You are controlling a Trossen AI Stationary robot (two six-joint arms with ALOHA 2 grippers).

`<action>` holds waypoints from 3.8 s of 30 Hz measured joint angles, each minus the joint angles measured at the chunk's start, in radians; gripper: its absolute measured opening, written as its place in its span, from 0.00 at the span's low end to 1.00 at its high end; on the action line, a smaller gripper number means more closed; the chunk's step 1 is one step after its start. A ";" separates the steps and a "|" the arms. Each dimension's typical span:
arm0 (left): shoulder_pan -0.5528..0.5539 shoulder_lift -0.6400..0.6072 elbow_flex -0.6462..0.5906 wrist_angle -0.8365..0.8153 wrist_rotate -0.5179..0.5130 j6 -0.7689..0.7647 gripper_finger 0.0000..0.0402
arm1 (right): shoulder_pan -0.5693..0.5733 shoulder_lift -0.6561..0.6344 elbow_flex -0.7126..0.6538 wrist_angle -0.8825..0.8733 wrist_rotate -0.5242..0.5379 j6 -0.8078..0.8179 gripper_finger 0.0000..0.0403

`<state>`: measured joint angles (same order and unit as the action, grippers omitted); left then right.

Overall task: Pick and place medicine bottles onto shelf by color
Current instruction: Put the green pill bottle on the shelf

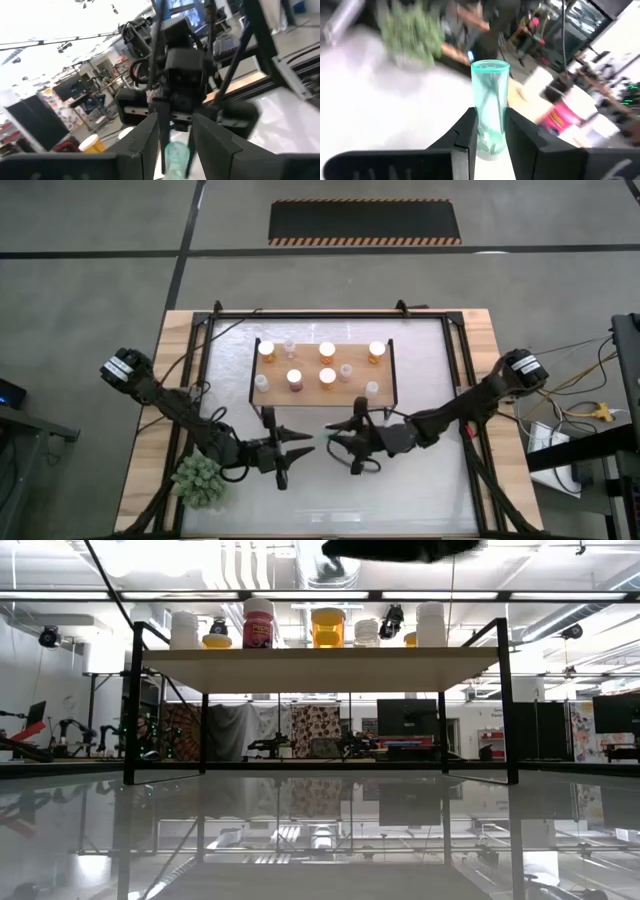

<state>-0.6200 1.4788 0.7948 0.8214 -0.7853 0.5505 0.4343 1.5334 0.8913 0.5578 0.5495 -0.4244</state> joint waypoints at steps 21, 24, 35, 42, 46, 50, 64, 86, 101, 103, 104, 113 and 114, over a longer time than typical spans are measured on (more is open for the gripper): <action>0.116 -0.006 -0.065 -0.053 0.361 -0.782 0.30 | 0.154 -0.027 0.001 -0.046 0.267 -1.330 0.17; 0.122 -0.006 -0.065 -0.061 0.359 -0.833 0.37 | 0.153 0.009 0.023 -0.049 0.324 -1.375 0.17; 0.129 0.058 -0.062 -0.135 0.220 -0.944 0.63 | 0.147 0.162 0.193 -0.062 0.483 -1.436 0.17; 0.136 0.079 -0.057 -0.123 0.215 -0.972 0.65 | 0.135 0.184 0.235 -0.104 0.480 -1.438 0.17; 0.136 0.079 -0.057 -0.112 0.211 -0.971 0.64 | 0.132 0.184 0.231 -0.111 0.468 -1.438 0.17; 0.141 0.079 -0.057 -0.070 0.209 -0.964 0.58 | 0.132 0.184 0.227 -0.113 0.467 -1.456 0.17; 0.149 0.079 -0.058 -0.069 0.214 -1.023 0.32 | 0.117 0.184 0.226 -0.118 0.467 -1.499 0.17; 0.151 0.079 -0.061 -0.072 0.209 -0.989 0.26 | 0.111 0.183 0.226 -0.141 0.468 -1.491 0.23; 0.153 0.049 -0.027 -0.189 0.136 -0.804 0.54 | 0.109 0.182 0.225 -0.222 0.577 -1.413 0.14; 0.155 0.058 -0.010 -0.234 0.130 -0.805 0.55 | 0.106 0.182 0.220 -0.222 0.579 -1.407 0.14; 0.156 0.063 -0.005 -0.242 0.128 -0.805 0.55 | 0.104 0.182 0.218 -0.222 0.579 -1.406 0.14; 0.165 0.072 0.002 -0.245 0.075 -0.854 0.55 | 0.094 0.182 0.216 -0.216 0.579 -1.408 0.14; 0.167 0.072 0.001 -0.253 0.069 -0.858 0.55 | 0.094 0.182 0.216 -0.216 0.579 -1.408 0.14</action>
<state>-0.4533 1.5509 0.7960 0.5685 -0.7162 -0.3075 0.5282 1.7153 1.1076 0.3415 1.1286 -1.8328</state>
